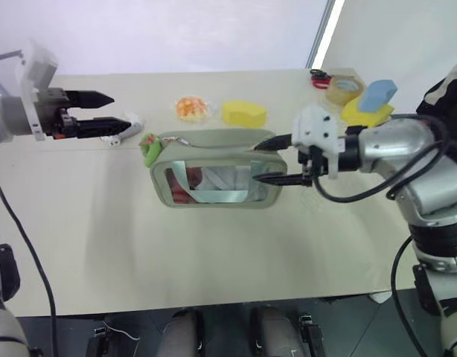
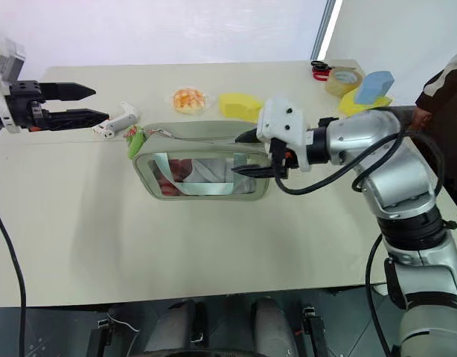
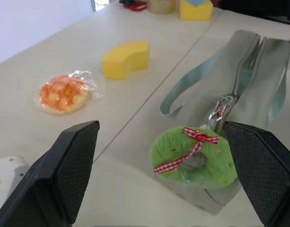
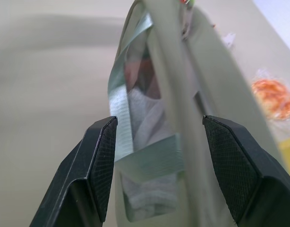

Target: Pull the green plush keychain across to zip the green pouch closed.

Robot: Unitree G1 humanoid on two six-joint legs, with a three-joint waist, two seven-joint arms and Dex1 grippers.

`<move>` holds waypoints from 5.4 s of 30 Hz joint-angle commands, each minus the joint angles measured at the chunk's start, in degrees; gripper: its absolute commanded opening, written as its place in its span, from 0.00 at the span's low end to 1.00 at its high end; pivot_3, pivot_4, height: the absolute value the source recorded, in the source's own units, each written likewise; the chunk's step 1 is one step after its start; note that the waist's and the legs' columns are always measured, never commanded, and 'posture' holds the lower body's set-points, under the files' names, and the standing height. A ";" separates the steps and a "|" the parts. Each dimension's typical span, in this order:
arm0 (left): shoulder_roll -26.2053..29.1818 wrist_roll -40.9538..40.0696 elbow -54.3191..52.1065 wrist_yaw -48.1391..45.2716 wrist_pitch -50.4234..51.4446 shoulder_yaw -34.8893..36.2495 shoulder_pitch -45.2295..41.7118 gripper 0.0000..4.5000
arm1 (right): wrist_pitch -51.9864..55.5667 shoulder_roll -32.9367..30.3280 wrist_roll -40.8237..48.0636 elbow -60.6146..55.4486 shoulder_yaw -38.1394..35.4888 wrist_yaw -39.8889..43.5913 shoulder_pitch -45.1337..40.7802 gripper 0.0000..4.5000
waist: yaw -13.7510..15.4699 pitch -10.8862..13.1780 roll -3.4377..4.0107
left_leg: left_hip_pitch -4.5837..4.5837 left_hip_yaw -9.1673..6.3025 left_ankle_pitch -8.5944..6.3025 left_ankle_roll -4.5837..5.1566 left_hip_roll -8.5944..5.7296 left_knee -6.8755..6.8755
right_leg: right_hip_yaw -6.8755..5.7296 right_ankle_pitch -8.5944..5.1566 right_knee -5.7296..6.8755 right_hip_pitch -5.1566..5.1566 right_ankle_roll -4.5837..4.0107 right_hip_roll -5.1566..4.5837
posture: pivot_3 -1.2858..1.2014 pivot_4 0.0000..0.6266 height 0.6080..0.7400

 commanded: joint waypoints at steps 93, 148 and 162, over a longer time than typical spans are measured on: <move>-2.34 5.14 -24.10 1.54 -3.23 -7.43 10.75 0.80 | -10.12 5.38 -5.08 10.76 1.30 -1.53 -3.78 0.00 | -0.07 -0.01 0.02 | 0.06 -0.06 0.00 0.01 0.03 0.00 | 0.08 0.00 0.02 0.03 0.00 0.02 | 0.52 0.24 1.00; -5.35 8.34 -21.93 2.18 -6.81 -9.58 9.18 0.00 | -1.57 9.26 -3.45 8.04 0.46 -4.09 -12.20 0.00 | 1.26 -0.01 0.02 | 0.03 0.01 -0.01 0.01 0.00 0.03 | 0.08 0.00 0.02 0.02 0.00 0.01 | 0.52 0.24 1.00; -6.07 9.35 -19.14 2.42 -8.12 -10.54 8.72 0.00 | -0.22 -13.97 -14.43 3.95 -10.20 -14.60 5.01 0.00 | 1.45 -0.02 0.04 | 0.03 0.02 -0.04 0.07 -0.05 0.02 | 0.12 0.00 -0.04 0.05 0.00 0.01 | 0.52 0.24 1.00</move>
